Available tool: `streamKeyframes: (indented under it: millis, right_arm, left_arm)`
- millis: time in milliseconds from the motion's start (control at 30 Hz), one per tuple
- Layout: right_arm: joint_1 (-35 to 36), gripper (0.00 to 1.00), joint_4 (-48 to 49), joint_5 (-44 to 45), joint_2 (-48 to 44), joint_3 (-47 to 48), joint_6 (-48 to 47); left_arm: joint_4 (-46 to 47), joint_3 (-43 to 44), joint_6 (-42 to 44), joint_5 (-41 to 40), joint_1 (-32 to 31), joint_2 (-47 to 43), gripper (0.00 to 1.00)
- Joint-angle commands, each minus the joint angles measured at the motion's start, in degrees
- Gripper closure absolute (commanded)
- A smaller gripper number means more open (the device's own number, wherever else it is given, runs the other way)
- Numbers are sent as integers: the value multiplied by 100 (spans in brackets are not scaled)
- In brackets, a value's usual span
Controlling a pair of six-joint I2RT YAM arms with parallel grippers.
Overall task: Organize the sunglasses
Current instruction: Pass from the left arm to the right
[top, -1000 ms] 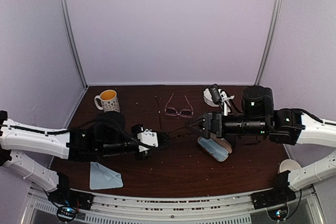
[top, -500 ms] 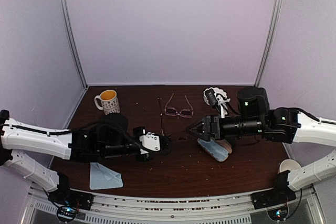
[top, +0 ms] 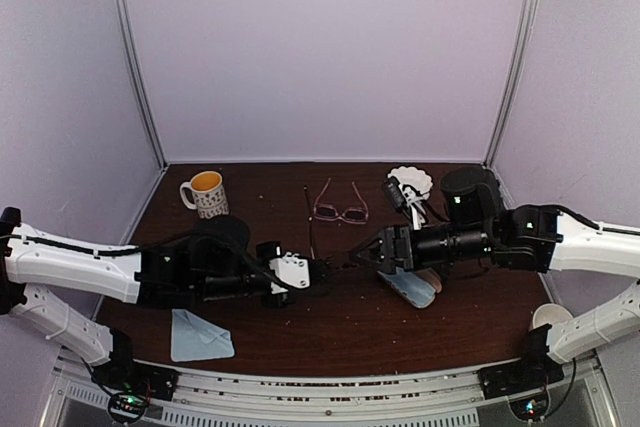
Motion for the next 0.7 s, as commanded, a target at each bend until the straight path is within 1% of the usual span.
streamKeyframes:
  millis: [0, 100, 300, 467, 667]
  right_arm:
    - [-4, 28, 89, 3, -70, -90, -40]
    - [3, 31, 104, 57, -80, -121, -33]
    - [-3, 34, 150, 110, -111, -158, -34]
    - [-3, 42, 185, 214, -160, -178, -42]
    - [-3, 53, 176, 230, -134, -188, -52]
  left_arm:
    - [214, 273, -128, -193, -18, 77, 100]
    - [152, 337, -164, -256, -18, 125, 100]
    - [132, 335, -193, -268, -18, 113, 100]
    - [118, 334, -217, -281, -18, 126, 100]
    - [115, 318, -245, -275, -18, 120, 100]
